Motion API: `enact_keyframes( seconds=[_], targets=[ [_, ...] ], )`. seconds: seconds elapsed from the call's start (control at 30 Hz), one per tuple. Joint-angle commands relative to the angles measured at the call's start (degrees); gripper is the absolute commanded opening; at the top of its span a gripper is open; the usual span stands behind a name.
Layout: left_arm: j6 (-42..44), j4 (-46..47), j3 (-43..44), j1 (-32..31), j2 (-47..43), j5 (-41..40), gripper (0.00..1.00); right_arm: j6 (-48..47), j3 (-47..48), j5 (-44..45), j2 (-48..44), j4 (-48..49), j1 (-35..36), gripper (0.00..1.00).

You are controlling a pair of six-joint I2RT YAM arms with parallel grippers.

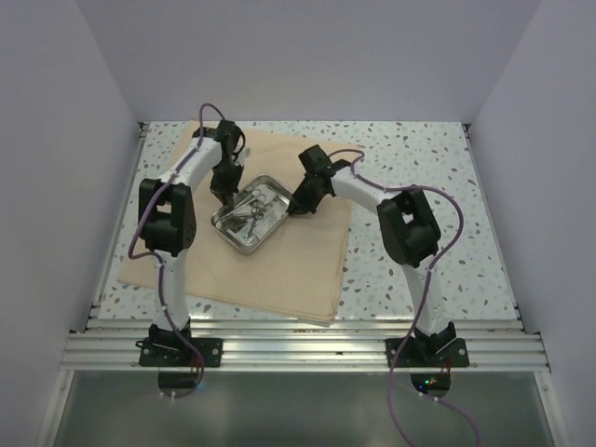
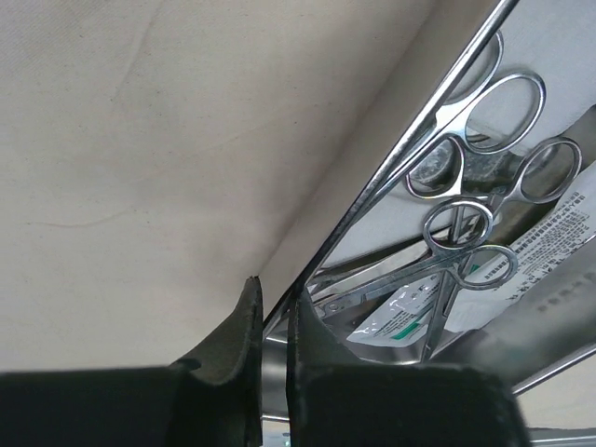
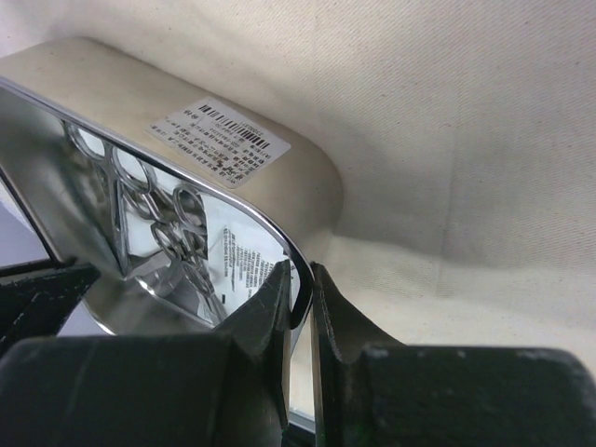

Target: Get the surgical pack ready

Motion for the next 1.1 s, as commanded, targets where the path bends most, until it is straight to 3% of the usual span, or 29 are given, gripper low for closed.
enact_keyframes(
  seconds=[0.0, 0.03, 0.07, 0.1, 0.2, 0.33, 0.57, 0.7, 0.77, 0.8, 0.9, 1.07],
  targets=[
    [-8.3, 15.1, 4.6, 0.8, 1.3, -2.8, 0.06, -4.2, 1.5, -11.3, -0.9, -5.4, 7.0, 0.05],
    [-8.6, 15.1, 4.6, 0.8, 1.1, -3.2, 0.18, -5.0, 1.7, -11.3, -0.9, -6.4, 7.0, 0.12],
    [-8.8, 15.1, 4.6, 0.8, 0.9, -3.8, 0.23, -6.7, 1.9, -11.5, -1.0, -6.9, 7.0, 0.19],
    [-9.2, 15.1, 4.7, 0.8, 0.2, -4.6, 0.3, -7.7, 2.6, -11.0, -1.1, -7.3, 7.0, 0.32],
    [-9.7, 15.2, 4.9, 0.8, -1.0, -5.2, 0.36, -12.1, 4.4, -9.7, -2.2, -10.3, 7.0, 0.54],
    [-10.5, 14.4, 5.7, 0.9, -3.7, -5.7, 0.49, -20.8, 8.7, -3.9, -5.3, -19.5, 6.7, 0.63],
    [-11.4, 13.3, 0.1, 0.9, -8.3, -3.4, 0.51, -31.9, 8.3, 3.0, -13.1, -21.7, -0.4, 0.64],
    [-15.7, 15.0, -6.5, 1.3, -13.3, -9.4, 0.49, -34.1, 11.3, 3.5, -11.7, -18.9, -6.3, 0.58],
    [-18.1, 16.6, -12.8, 2.6, -18.3, -10.4, 0.43, -37.4, 14.9, 4.4, -7.1, -17.8, -8.2, 0.43],
    [-20.3, 17.2, -14.8, 3.1, -21.3, -10.4, 0.28, -38.9, 18.9, 5.3, -5.5, -17.4, -8.4, 0.19],
    [-24.2, 17.9, -24.0, 5.0, -26.6, -9.6, 0.0, -42.3, 24.9, 6.8, 0.2, -14.5, -8.6, 0.0],
    [-28.3, 19.1, -33.3, 6.5, -32.4, -5.8, 0.0, -43.0, 28.3, 5.5, 6.9, -8.0, -10.2, 0.0]
  ],
)
